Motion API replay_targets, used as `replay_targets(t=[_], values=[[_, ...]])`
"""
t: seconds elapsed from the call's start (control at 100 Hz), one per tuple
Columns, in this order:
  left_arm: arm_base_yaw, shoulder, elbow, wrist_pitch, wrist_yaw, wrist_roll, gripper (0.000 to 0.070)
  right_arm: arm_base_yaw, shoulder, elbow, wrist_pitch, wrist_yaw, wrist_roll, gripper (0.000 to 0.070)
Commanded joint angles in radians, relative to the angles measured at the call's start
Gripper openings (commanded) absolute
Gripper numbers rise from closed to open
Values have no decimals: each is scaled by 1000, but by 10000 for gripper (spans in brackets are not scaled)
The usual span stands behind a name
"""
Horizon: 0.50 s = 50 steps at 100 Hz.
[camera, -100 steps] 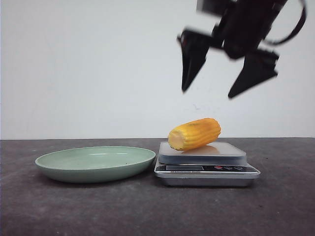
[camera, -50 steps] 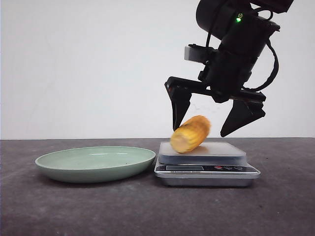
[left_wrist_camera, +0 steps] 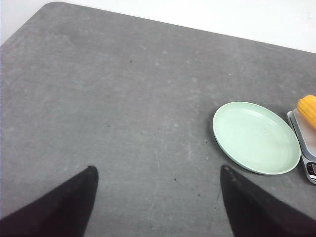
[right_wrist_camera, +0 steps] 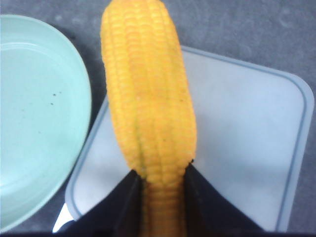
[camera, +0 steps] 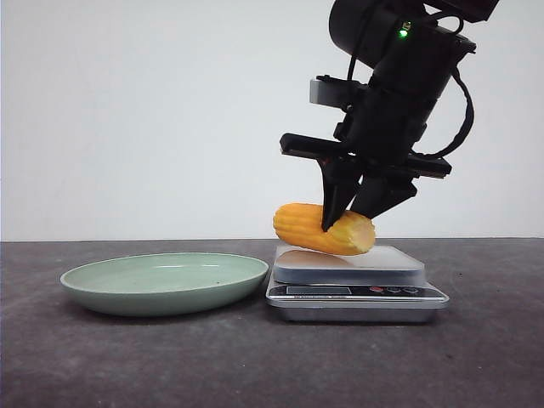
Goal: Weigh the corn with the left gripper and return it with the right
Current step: 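Lower the right gripper onto the corn on the scale and grasp it, then carry the corn with the right gripper back over the plate and lower it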
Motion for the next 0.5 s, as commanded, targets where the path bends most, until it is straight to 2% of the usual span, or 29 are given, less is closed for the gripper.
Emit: replay_targets(t=[0.0,0.23,0.38,0.49], values=[[-3,-3,13,-23,0,-5,474,12,16,14,15,1,6,0],[-3,-3,13,-23,-3,-5,474,30,-55,68,-10,-7,-29,0],[-3,-3,13,-21,-3,-6,474,56,-74,194,-58,-92,-45,0],[-3,-3,13,-20,-3,-6,474,77,-56,300,-81,-105,-51,0]])
